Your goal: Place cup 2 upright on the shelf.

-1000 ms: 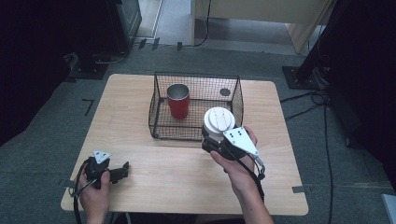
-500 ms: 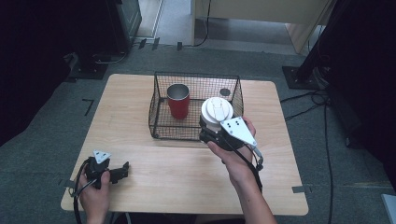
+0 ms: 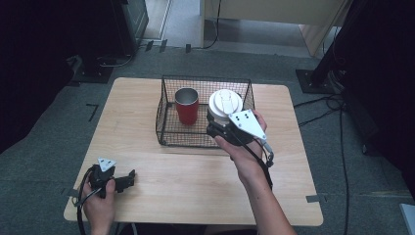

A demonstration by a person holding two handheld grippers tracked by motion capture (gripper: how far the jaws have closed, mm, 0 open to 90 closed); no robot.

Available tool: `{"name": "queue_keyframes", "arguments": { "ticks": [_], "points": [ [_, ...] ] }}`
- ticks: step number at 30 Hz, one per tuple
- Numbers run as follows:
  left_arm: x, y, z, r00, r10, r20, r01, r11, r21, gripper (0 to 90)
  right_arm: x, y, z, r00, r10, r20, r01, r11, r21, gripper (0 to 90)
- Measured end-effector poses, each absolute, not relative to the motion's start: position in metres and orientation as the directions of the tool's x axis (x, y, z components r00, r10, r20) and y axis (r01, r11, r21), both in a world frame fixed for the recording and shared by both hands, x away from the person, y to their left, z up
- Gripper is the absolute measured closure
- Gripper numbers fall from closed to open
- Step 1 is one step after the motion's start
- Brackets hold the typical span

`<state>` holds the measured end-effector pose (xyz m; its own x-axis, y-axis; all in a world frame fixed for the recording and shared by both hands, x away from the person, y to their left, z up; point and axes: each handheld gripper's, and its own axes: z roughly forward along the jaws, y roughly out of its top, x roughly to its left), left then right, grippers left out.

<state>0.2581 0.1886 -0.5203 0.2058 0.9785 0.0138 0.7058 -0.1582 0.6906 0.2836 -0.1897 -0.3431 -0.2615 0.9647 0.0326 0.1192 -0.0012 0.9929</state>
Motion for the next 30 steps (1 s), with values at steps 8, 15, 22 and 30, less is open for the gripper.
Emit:
{"name": "queue_keyframes", "arguments": {
  "ticks": [8, 15, 22, 30],
  "points": [
    [0.258, 0.189, -0.52, 0.206, 0.979, 0.013, 0.706, -0.158, 0.691, 0.0, 0.298, -0.186, -0.339, -0.254, 0.967, 0.034, 0.114, -0.004, 0.993, 15.7],
    [0.258, 0.189, -0.52, 0.206, 0.978, 0.014, 0.706, -0.158, 0.691, 0.0, 0.309, -0.184, -0.339, -0.244, 0.969, 0.039, 0.112, -0.011, 0.994, 15.7],
    [0.258, 0.189, -0.52, 0.206, 0.978, 0.014, 0.706, -0.158, 0.691, 0.0, 0.322, -0.183, -0.342, -0.23, 0.972, 0.042, 0.107, -0.017, 0.994, 15.7],
    [0.258, 0.189, -0.52, 0.205, 0.979, 0.014, 0.705, -0.158, 0.692, 0.0, 0.339, -0.185, -0.351, -0.202, 0.978, 0.049, 0.1, -0.029, 0.995, 15.7]
  ]
}}
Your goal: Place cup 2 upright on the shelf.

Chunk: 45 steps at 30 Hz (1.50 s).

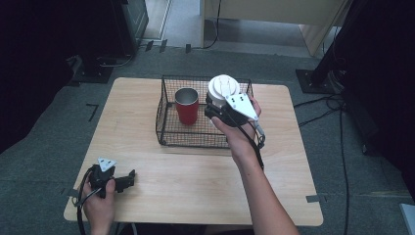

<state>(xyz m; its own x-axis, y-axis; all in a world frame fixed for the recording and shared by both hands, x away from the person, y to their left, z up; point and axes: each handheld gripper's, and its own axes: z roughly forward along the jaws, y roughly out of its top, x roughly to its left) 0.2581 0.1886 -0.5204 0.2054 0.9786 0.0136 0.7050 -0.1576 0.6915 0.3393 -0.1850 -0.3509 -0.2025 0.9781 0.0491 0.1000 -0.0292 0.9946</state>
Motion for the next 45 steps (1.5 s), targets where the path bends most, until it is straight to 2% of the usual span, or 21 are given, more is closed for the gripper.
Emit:
{"name": "queue_keyframes", "arguments": {
  "ticks": [30, 45],
  "points": [
    [0.258, 0.189, -0.52, 0.206, 0.978, 0.014, 0.706, -0.158, 0.691, 0.0, 0.397, -0.185, -0.399, -0.133, 0.991, 0.034, 0.148, -0.014, 0.989, 15.7],
    [0.258, 0.188, -0.52, 0.205, 0.979, 0.013, 0.706, -0.157, 0.691, 0.0, 0.409, -0.182, -0.416, -0.132, 0.991, 0.007, 0.194, 0.019, 0.981, 15.6]
  ]
}}
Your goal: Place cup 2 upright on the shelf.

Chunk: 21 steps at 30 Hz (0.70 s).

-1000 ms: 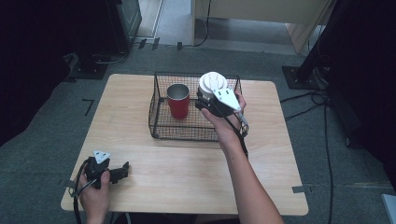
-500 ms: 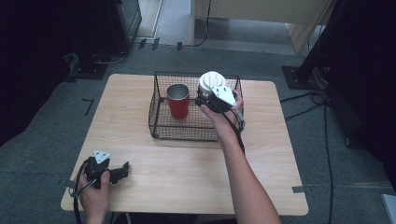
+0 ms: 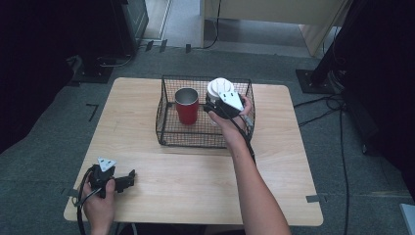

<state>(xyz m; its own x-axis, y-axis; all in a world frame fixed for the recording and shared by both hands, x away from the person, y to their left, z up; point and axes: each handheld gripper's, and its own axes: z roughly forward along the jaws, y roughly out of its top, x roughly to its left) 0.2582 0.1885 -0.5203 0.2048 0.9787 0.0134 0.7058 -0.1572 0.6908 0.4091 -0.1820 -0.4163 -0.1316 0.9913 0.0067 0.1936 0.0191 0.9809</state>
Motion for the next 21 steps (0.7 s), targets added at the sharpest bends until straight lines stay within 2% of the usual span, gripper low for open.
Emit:
{"name": "queue_keyframes", "arguments": {
  "ticks": [12, 21],
  "points": [
    [0.258, 0.188, -0.52, 0.205, 0.979, 0.014, 0.706, -0.158, 0.69, 0.0, 0.418, -0.189, -0.418, -0.104, 0.994, 0.029, 0.21, -0.007, 0.978, 15.5],
    [0.258, 0.189, -0.52, 0.207, 0.978, 0.015, 0.707, -0.16, 0.689, 0.0, 0.428, -0.193, -0.424, -0.081, 0.997, 0.007, 0.228, 0.012, 0.974, 15.5]
  ]
}}
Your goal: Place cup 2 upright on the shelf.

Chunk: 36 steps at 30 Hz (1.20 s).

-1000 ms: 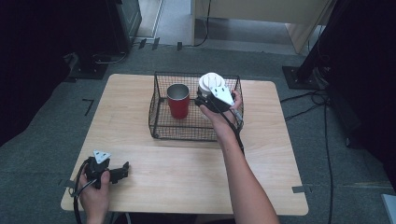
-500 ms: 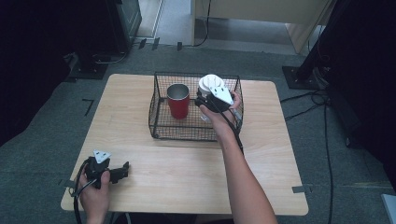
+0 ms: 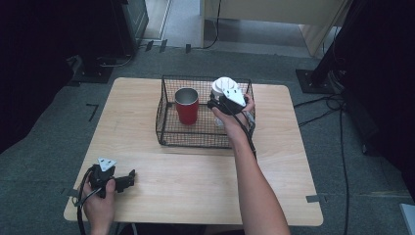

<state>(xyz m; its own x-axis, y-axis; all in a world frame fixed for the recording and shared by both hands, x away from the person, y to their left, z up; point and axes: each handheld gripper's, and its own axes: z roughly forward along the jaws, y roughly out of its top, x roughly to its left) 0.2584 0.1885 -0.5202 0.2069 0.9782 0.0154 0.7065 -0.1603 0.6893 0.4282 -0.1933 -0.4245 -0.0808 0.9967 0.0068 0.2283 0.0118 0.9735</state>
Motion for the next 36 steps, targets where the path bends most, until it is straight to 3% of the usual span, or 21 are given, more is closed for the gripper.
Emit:
{"name": "queue_keyframes", "arguments": {
  "ticks": [16, 36],
  "points": [
    [0.258, 0.189, -0.52, 0.207, 0.978, 0.016, 0.706, -0.16, 0.689, 0.0, 0.434, -0.192, -0.439, -0.079, 0.997, -0.008, 0.285, 0.03, 0.958, 15.3],
    [0.258, 0.189, -0.52, 0.207, 0.978, 0.016, 0.706, -0.161, 0.689, 0.0, 0.441, -0.194, -0.443, -0.104, 0.994, -0.016, 0.254, 0.042, 0.966, 15.3]
  ]
}}
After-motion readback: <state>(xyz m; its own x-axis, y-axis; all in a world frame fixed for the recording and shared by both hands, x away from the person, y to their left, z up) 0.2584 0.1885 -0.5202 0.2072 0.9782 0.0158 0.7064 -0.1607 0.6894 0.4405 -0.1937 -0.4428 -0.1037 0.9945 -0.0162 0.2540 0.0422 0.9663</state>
